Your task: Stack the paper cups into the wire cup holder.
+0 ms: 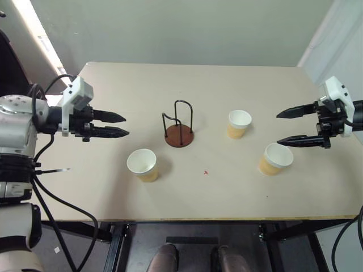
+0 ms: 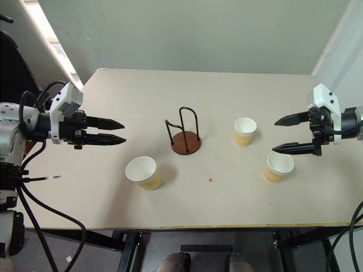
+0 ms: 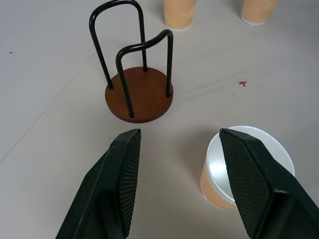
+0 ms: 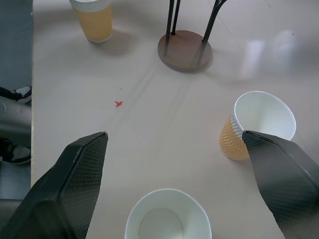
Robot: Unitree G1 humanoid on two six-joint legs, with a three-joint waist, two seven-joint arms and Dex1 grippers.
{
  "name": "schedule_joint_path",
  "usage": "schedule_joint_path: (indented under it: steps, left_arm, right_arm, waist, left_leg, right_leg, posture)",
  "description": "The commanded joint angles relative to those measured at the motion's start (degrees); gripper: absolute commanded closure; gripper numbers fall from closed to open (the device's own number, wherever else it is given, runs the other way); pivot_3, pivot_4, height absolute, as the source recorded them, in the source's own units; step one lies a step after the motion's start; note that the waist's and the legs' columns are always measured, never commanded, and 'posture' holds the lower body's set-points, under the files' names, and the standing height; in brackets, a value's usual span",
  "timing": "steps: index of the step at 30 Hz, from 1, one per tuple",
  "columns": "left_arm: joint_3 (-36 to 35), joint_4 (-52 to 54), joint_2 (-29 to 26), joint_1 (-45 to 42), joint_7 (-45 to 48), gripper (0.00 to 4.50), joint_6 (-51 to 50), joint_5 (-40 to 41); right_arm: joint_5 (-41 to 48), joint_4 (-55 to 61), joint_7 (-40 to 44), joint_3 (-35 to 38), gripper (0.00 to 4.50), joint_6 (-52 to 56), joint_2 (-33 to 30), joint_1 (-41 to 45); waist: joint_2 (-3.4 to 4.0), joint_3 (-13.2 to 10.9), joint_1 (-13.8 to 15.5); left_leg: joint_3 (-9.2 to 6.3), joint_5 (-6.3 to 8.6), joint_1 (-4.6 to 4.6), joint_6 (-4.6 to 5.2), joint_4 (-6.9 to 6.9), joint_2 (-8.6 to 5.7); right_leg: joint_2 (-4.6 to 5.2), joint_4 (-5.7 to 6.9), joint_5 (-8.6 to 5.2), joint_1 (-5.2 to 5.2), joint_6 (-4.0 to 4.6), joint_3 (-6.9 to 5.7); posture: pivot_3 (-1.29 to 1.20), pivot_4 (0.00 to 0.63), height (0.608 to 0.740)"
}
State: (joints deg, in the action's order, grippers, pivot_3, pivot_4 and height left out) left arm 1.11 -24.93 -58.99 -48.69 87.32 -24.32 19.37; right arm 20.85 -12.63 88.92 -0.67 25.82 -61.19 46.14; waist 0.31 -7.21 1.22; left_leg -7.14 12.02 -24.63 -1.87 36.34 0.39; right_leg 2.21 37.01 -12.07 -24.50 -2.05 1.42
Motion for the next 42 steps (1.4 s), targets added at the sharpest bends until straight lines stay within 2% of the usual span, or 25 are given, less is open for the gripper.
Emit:
schedule_joint_path:
  steps: [1,3,6,12,21,25,30,37,40,42]
  left_arm:
    - [-1.71,1.32,-0.74,0.02,0.01,1.64,-0.65,0.34]
    - [-1.97,1.74,-1.0,0.47,-0.02,1.28,-1.16,0.63]
    - [-1.82,2.88,-1.19,1.52,0.04,0.3,-0.88,0.45]
    - [-1.12,1.14,1.35,0.09,-3.63,0.3,1.08,-1.4]
    - [4.1,-9.84,14.15,-6.7,-12.62,0.3,7.15,-9.18]
    - [6.46,-17.7,19.36,-10.23,-17.55,0.3,10.67,-13.82]
    - [6.21,-25.95,24.65,-15.22,-21.78,0.3,12.93,-15.88]
    - [6.37,-32.37,31.28,-18.27,-26.6,0.3,15.99,-18.09]
    - [6.25,-33.11,31.97,-18.27,-26.55,0.89,16.82,-18.57]
    - [5.87,-33.58,32.01,-18.4,-26.67,1.61,17.2,-18.86]
  right_arm:
    - [0.22,0.78,0.46,0.93,0.0,0.7,-1.25,1.59]
    - [0.35,0.81,0.76,0.83,0.0,1.08,-1.24,1.72]
    - [0.19,1.07,0.89,0.8,0.0,0.66,-1.05,1.49]
    - [0.36,3.02,0.29,1.15,0.0,0.66,-1.03,0.6]
    - [4.6,13.99,-3.49,4.98,0.0,5.84,-1.83,-4.11]
    - [8.6,19.31,-6.77,7.86,0.0,10.42,-0.92,-6.68]
    - [12.81,27.05,-12.43,11.39,0.0,15.28,-0.1,-11.37]
    - [17.21,34.47,-20.6,13.66,0.0,20.06,1.6,-14.93]
    - [18.61,36.35,-22.32,14.17,0.0,21.21,1.44,-15.96]
    - [19.35,36.85,-22.93,14.55,0.0,21.66,1.03,-16.41]
  waist:
    - [0.0,0.0,0.0]
    - [0.0,0.0,0.0]
    - [0.0,0.0,0.0]
    - [0.0,0.0,0.09]
    - [0.0,0.0,0.42]
    - [0.0,0.0,0.41]
    - [-0.01,-0.01,0.5]
    - [-0.02,-0.01,0.59]
    - [-0.04,-0.02,0.62]
    - [-0.04,-0.02,0.61]
  left_leg:
    - [0.0,0.0,0.0,0.0,0.0,0.0]
    - [0.0,0.0,0.0,0.0,0.01,0.0]
    - [0.0,0.0,0.0,0.0,0.01,0.0]
    - [0.0,-0.01,0.0,0.01,0.04,0.0]
    - [0.03,-0.02,-0.04,0.12,0.38,-0.09]
    - [0.02,0.01,-0.2,0.19,0.7,-0.12]
    - [0.05,-0.03,-0.32,0.27,0.8,-0.23]
    - [0.16,-0.16,-0.35,0.46,0.84,-0.42]
    - [0.18,-0.21,-0.38,0.47,0.92,-0.46]
    - [0.18,-0.26,-0.4,0.45,0.97,-0.48]
  right_leg:
    - [0.0,0.0,0.0,0.0,0.0,0.0]
    - [0.0,0.0,0.0,0.0,0.0,0.0]
    - [0.0,0.0,0.0,0.0,0.0,0.0]
    - [0.0,0.01,0.0,0.01,0.0,0.0]
    - [0.08,0.01,0.11,0.17,-0.17,0.0]
    - [0.1,-0.01,0.2,0.17,-0.33,-0.01]
    - [0.13,-0.09,0.33,0.17,-0.55,0.06]
    - [0.2,-0.2,0.46,0.23,-0.93,0.21]
    - [0.2,-0.22,0.49,0.24,-1.06,0.27]
    - [0.19,-0.22,0.47,0.24,-1.12,0.3]
  posture:
    - [0.0,0.15,0.74]
    - [0.0,0.15,0.74]
    - [0.0,0.15,0.74]
    - [0.0,0.15,0.74]
    - [0.0,0.15,0.74]
    - [0.0,0.15,0.74]
    - [0.0,0.15,0.74]
    - [0.0,0.15,0.74]
    - [0.0,0.15,0.74]
    - [0.0,0.15,0.74]
